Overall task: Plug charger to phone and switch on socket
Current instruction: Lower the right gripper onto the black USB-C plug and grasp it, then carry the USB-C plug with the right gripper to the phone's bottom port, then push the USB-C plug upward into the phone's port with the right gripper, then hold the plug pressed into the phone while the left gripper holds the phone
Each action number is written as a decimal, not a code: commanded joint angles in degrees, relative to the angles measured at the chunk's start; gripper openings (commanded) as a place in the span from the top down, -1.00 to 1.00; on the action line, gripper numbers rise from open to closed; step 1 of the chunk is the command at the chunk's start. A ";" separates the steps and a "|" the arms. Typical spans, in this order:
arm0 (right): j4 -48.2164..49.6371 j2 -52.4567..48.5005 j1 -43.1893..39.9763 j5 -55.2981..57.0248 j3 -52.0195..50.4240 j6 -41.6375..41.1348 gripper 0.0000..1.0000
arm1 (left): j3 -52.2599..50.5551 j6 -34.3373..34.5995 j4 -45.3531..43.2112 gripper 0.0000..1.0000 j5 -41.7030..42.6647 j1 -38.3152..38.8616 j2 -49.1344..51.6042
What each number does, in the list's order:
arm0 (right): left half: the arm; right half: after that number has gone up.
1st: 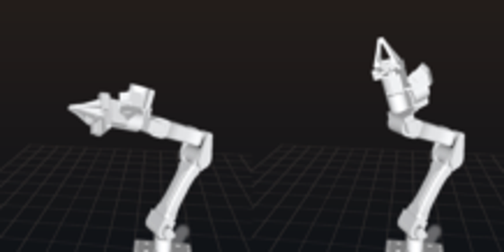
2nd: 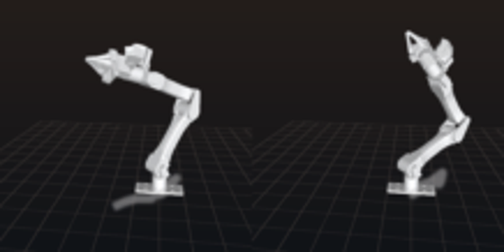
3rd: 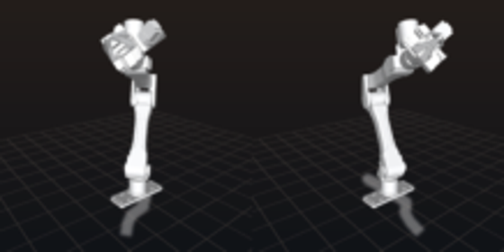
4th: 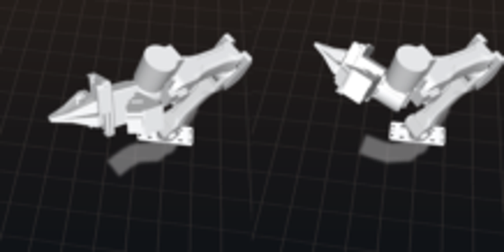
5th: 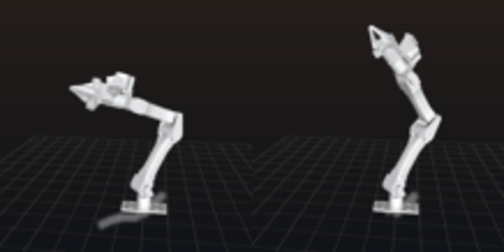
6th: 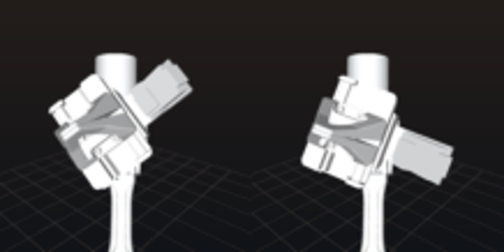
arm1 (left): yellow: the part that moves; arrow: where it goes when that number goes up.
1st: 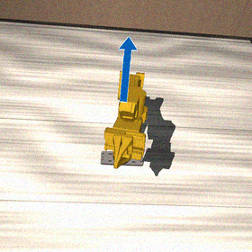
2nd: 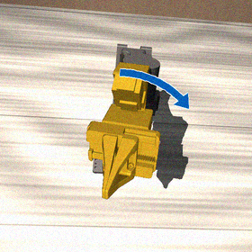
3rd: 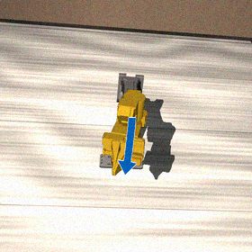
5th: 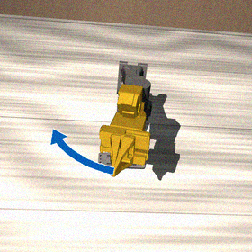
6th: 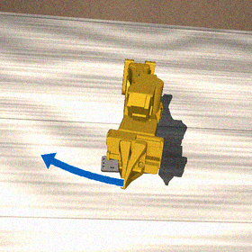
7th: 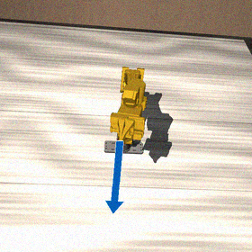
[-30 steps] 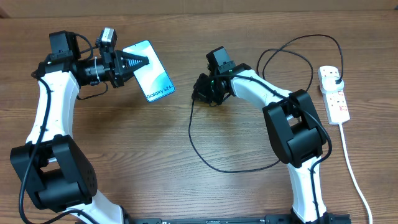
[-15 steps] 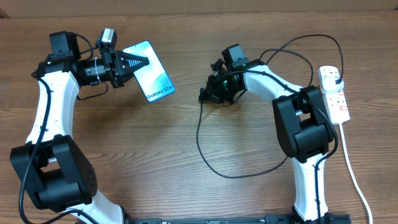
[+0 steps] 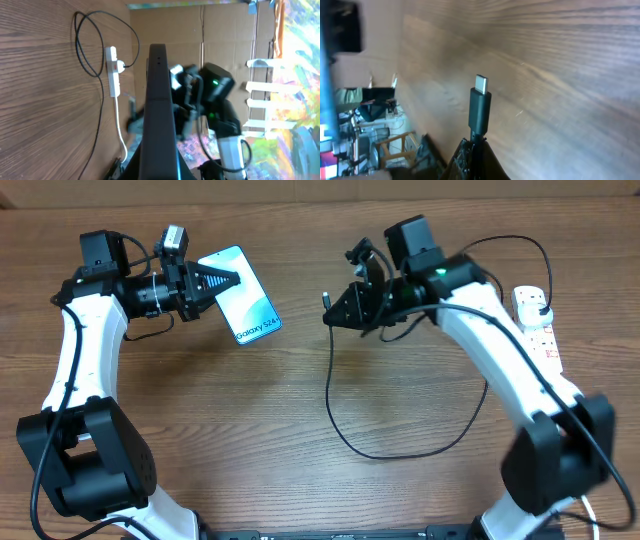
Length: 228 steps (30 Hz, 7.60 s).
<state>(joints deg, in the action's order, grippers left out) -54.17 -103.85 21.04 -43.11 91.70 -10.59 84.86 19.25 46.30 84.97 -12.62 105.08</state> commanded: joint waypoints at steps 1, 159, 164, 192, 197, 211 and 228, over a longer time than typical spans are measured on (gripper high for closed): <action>-3.28 3.82 0.09 -0.48 0.20 3.56 0.92 | 0.63 -2.43 0.02 0.92 3.65 1.31 -0.46; 25.16 39.89 15.19 8.50 -36.96 -23.43 0.93 | 0.63 -3.21 1.07 0.91 5.70 18.99 -0.46; 25.16 39.89 15.21 7.67 -36.94 -23.43 0.93 | 0.63 -3.48 1.07 0.91 5.70 18.99 -0.46; 25.14 40.35 15.21 7.63 -36.94 -23.45 0.93 | 0.63 -3.39 1.68 0.91 5.70 19.04 -0.46; 25.05 40.37 15.21 7.48 -36.94 -23.45 0.93 | 0.63 -3.39 1.68 0.91 5.70 19.02 -0.46; 24.39 40.35 15.21 7.45 -36.96 -23.45 0.93 | 0.63 -3.39 1.68 0.92 5.70 19.02 -0.46; 24.28 40.35 15.21 7.02 -36.96 -23.47 0.93 | 0.63 -3.41 1.62 0.92 5.70 19.04 -0.46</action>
<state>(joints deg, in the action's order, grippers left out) -30.02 -64.77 36.47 -36.42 54.61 -34.50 84.86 17.34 47.81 87.48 5.65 105.08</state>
